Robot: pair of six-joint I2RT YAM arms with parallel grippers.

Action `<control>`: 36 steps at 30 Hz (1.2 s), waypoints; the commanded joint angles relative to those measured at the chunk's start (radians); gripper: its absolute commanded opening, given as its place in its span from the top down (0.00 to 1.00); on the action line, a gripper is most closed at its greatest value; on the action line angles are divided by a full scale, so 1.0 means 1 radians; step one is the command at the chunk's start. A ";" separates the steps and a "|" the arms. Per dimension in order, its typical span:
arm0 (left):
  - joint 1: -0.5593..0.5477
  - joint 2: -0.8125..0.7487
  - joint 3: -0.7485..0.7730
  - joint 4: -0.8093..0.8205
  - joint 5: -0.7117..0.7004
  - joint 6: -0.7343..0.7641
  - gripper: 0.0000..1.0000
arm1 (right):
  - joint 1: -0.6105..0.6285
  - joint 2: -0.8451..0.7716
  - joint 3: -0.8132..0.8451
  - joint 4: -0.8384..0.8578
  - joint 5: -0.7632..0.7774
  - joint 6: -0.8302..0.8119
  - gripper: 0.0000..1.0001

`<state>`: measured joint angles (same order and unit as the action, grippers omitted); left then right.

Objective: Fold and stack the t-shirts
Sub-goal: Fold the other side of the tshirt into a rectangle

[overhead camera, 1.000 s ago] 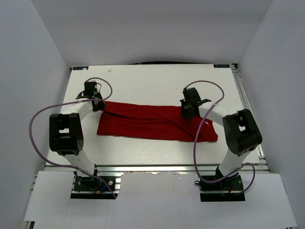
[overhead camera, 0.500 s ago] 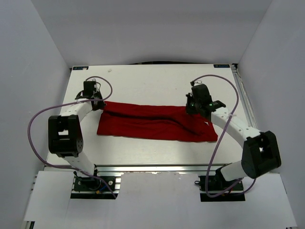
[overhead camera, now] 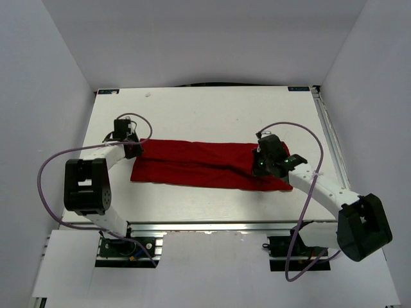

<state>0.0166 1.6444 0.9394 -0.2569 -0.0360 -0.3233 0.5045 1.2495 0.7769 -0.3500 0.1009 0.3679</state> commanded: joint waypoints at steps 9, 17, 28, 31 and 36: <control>0.000 -0.126 -0.037 0.038 -0.022 -0.045 0.90 | 0.109 -0.024 -0.085 -0.007 0.014 0.058 1.00; 0.000 -0.290 -0.011 0.039 -0.113 -0.089 0.62 | 0.147 -0.031 -0.090 -0.066 0.104 0.135 0.71; 0.000 -0.224 0.087 0.054 0.033 -0.079 0.58 | 0.140 -0.058 0.061 -0.122 0.324 0.103 0.48; -0.001 -0.117 0.095 0.067 0.099 -0.079 0.62 | 0.103 0.037 0.111 -0.109 0.338 0.086 0.49; -0.038 0.011 0.067 0.100 0.157 -0.088 0.67 | 0.029 0.154 0.113 -0.009 0.326 0.089 0.66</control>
<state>0.0101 1.6436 1.0176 -0.1791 0.0532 -0.4091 0.5701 1.3556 0.8772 -0.4118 0.3912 0.4572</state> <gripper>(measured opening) 0.340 0.390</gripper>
